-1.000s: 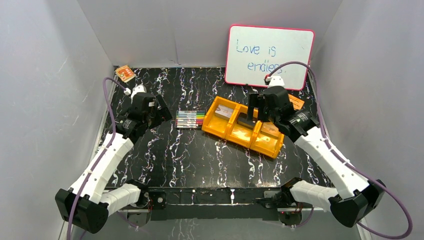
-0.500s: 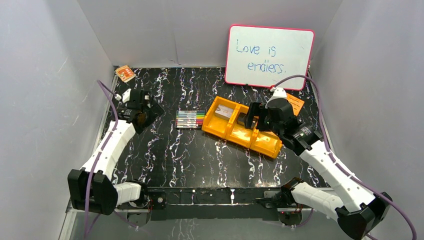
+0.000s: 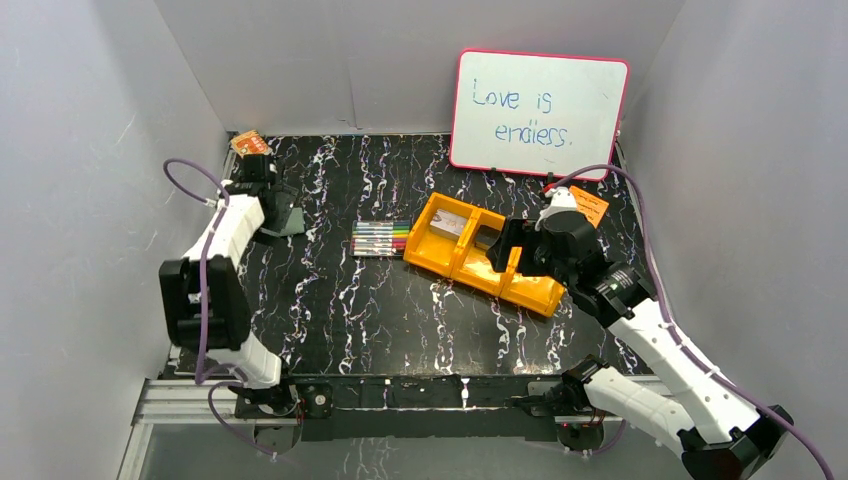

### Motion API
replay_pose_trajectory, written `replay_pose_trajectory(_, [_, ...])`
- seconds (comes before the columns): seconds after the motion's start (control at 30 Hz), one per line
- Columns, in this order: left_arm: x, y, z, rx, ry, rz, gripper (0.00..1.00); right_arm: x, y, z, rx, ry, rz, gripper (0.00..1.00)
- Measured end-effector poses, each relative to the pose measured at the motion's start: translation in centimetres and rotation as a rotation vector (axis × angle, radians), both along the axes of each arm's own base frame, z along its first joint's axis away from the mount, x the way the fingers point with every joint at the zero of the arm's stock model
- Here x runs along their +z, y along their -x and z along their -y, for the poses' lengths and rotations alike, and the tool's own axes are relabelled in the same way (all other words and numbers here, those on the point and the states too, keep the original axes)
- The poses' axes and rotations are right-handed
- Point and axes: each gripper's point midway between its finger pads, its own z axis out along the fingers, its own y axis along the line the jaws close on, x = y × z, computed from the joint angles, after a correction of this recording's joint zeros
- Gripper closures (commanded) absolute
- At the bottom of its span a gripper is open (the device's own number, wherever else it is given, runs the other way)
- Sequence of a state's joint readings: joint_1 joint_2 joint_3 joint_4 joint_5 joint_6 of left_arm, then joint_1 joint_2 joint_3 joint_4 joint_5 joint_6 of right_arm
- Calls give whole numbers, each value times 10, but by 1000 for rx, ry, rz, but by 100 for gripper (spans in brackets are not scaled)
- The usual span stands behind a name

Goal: Put the credit cards into the card holder
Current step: Move the card holder to the center of the board.

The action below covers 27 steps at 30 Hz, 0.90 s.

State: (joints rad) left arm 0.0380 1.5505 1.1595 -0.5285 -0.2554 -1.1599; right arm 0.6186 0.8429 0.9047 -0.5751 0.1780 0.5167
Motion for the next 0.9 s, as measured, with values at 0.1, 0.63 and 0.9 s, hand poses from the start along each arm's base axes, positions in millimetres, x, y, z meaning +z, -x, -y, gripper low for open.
replay_pose_trajectory(0.1, [-10,-28,-12,89,12,-31,11,1,2,-1,9,-8,2,2])
replay_pose_trajectory(0.63, [-66,-63,-39,317,53,-229,3,8,4,-2,47,2,32,1])
replay_pose_trajectory(0.9, [-86,-59,-44,334,57,-288,3,5,0,-8,66,12,8,1])
